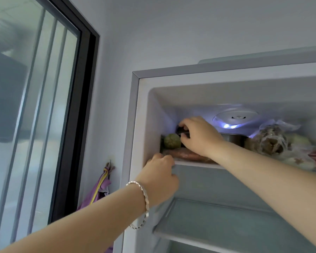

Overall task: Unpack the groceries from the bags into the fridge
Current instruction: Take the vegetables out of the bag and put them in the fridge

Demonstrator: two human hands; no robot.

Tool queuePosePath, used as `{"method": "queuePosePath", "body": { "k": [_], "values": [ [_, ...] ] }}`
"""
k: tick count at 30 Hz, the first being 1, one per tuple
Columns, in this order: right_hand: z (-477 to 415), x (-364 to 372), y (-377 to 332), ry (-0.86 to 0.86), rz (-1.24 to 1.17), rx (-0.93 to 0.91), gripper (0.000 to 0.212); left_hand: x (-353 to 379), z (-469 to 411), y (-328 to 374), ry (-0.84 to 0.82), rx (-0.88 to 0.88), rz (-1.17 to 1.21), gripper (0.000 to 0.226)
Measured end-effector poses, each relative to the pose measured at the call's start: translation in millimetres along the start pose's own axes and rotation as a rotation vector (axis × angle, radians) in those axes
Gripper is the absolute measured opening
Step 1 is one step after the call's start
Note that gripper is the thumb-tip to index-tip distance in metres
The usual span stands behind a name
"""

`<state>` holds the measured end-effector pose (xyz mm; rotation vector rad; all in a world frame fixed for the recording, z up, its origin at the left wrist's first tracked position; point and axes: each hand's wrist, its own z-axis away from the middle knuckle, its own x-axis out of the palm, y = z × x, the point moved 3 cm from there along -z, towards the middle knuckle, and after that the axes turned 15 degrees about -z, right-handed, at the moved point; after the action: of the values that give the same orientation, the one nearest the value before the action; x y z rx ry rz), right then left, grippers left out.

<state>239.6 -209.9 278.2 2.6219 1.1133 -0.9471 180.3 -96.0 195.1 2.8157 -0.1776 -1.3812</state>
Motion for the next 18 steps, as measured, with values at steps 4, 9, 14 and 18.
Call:
{"method": "queuePosePath", "body": {
  "k": [4,9,14,18],
  "values": [
    [30.1,-38.2,-9.1,-0.01,0.036,0.088,0.017,-8.6,-3.8,4.4,0.079,0.047,-0.036,0.027],
    [91.3,-60.0,-26.8,-0.168,0.161,0.318,0.016,-24.3,24.5,35.2,-0.134,0.324,-0.179,0.027],
    [190.3,-81.8,-48.0,-0.317,0.207,0.663,0.014,-6.9,70.2,68.9,-0.348,0.605,-0.166,0.027],
    [302.6,-111.1,-74.5,-0.351,0.17,0.984,0.013,-2.2,143.2,120.9,-0.46,0.703,0.063,0.029]
  ]
}}
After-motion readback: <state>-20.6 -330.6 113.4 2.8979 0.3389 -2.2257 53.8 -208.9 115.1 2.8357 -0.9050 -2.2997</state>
